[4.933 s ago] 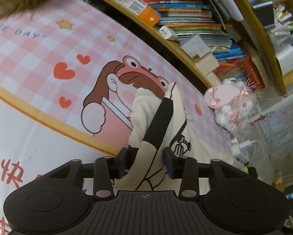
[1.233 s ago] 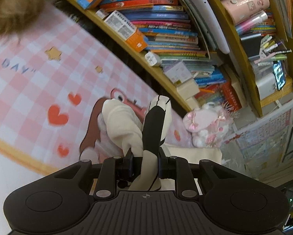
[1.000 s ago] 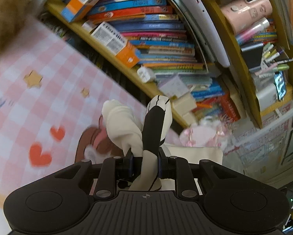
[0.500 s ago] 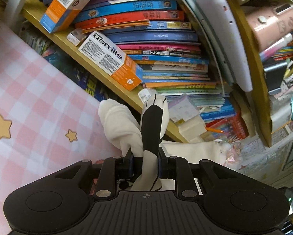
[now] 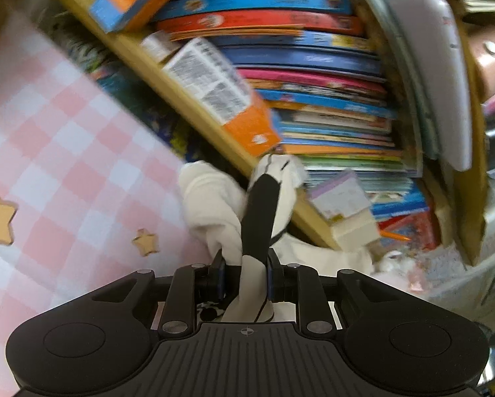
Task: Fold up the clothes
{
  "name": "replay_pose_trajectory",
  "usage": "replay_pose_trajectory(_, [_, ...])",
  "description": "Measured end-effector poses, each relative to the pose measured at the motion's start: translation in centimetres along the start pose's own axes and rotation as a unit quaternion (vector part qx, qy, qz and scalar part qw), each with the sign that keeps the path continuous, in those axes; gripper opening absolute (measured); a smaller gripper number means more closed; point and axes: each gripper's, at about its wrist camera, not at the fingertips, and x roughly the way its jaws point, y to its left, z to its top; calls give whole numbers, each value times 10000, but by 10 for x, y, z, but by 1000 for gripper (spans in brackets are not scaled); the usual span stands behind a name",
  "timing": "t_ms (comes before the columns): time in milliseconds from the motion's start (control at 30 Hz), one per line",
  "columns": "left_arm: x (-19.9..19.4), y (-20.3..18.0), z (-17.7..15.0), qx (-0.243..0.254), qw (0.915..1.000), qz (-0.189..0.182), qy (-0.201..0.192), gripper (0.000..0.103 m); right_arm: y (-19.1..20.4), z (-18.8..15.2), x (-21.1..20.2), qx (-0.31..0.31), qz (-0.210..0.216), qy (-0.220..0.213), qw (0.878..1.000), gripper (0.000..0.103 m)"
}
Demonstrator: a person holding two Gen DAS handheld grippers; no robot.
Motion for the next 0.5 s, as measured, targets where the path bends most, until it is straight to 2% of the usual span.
replay_pose_trajectory(100, [2, 11, -2, -92, 9999, 98, 54, 26, -18, -8, 16, 343, -298, 184, 9988, 29])
replay_pose_trajectory(133, [2, 12, -2, -64, 9999, 145, 66, 28, -24, -11, 18, 491, -305, 197, 9981, 36])
replay_pose_trajectory(233, [-3, 13, -1, 75, 9995, 285, 62, 35, -37, -17, 16, 841, -216, 131, 9961, 43])
replay_pose_trajectory(333, [-12, 10, -1, 320, 9986, 422, 11, 40, -39, -19, 9, 852, -423, 77, 9954, 58])
replay_pose_trajectory(500, [-28, -2, -11, 885, 9935, 712, -53, 43, -39, -21, -9, 719, -648, -120, 9952, 61])
